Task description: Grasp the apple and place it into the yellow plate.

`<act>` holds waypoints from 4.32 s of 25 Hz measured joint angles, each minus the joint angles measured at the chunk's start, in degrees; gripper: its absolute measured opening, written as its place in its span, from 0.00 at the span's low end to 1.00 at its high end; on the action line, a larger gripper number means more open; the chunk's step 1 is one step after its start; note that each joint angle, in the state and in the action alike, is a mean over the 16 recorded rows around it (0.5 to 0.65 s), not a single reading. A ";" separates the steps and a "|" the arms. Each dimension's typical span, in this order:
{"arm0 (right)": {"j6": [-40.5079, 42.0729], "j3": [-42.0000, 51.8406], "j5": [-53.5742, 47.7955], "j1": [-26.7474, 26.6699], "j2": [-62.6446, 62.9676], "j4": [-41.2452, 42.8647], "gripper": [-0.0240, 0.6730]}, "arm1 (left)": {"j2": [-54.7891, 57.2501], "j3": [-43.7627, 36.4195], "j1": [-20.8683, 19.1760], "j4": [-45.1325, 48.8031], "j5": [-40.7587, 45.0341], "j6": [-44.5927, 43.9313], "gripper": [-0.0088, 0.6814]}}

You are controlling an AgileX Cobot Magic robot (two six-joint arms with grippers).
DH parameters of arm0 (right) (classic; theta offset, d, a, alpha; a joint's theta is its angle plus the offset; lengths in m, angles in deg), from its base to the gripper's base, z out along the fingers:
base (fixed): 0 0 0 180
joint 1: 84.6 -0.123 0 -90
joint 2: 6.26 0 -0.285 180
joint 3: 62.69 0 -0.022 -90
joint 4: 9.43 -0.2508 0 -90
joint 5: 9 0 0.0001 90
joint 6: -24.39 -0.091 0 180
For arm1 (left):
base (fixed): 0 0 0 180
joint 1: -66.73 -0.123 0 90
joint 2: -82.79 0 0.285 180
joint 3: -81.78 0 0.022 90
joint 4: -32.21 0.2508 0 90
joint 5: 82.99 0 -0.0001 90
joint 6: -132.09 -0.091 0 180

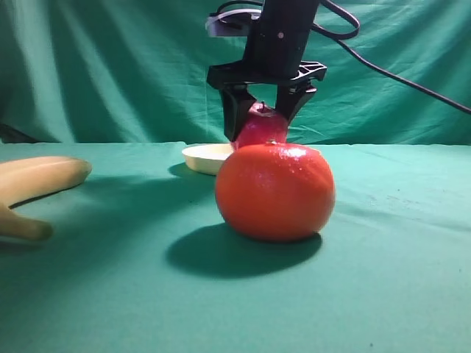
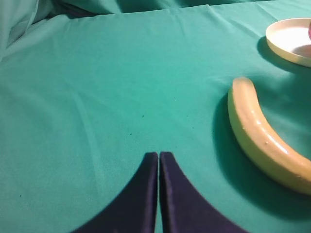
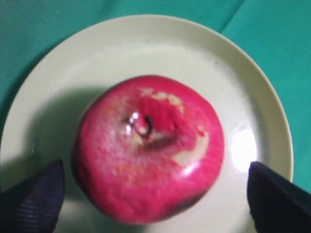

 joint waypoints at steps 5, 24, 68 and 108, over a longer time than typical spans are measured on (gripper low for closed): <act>-0.28 0.00 -1.54 0.00 4.23 0.29 0.88 | 0.00 0.00 0.00 0.00 0.00 0.00 0.01; -8.94 0.19 -19.32 0.00 31.26 -1.17 0.04 | 0.00 0.00 0.00 0.00 0.00 0.00 0.01; -1.78 53.96 -2.92 6.07 102.13 -8.61 0.03 | 0.00 0.00 0.00 0.00 0.00 0.00 0.01; -3.55 104.11 21.98 24.94 123.93 -6.79 0.03 | 0.00 0.00 0.00 0.00 0.00 0.00 0.01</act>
